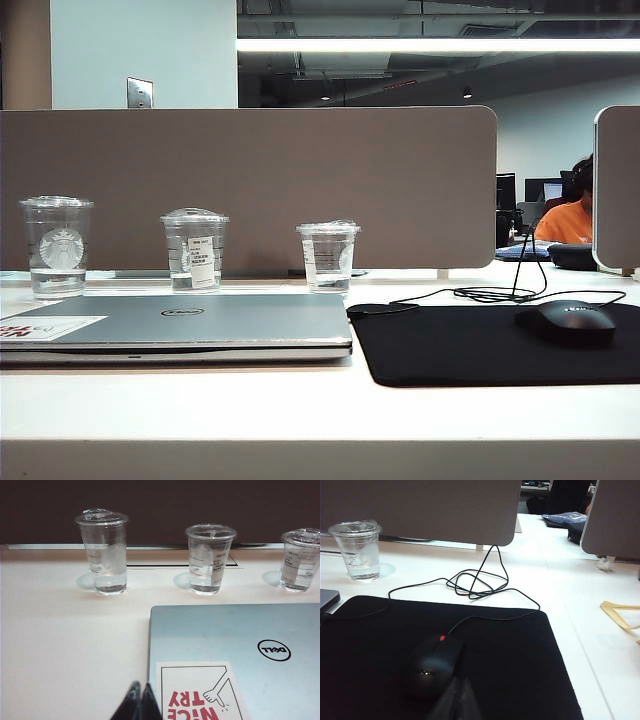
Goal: Pick up the coffee cup on the middle and place it on the right side of the laptop.
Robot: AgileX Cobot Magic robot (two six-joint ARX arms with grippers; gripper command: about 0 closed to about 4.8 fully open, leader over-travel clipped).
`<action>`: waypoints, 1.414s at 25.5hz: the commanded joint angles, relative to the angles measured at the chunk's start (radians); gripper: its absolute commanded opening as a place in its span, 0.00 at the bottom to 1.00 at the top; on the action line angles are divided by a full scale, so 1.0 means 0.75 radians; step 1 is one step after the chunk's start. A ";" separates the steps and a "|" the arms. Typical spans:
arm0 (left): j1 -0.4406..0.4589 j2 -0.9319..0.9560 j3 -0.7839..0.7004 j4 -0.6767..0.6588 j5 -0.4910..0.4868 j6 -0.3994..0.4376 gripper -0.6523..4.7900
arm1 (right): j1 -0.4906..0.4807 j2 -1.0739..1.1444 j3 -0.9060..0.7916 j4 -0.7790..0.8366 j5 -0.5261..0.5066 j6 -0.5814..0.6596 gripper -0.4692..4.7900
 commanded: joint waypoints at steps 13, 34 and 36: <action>0.001 0.120 0.266 -0.033 -0.032 -0.073 0.11 | 0.002 0.028 0.098 0.171 0.110 0.443 0.08; -0.014 1.921 0.898 0.902 0.383 -0.060 1.00 | 0.010 1.556 1.391 0.560 -0.273 0.188 0.08; -0.017 2.101 0.964 0.994 0.388 -0.059 1.00 | 0.011 1.719 1.554 0.547 -0.346 0.188 0.08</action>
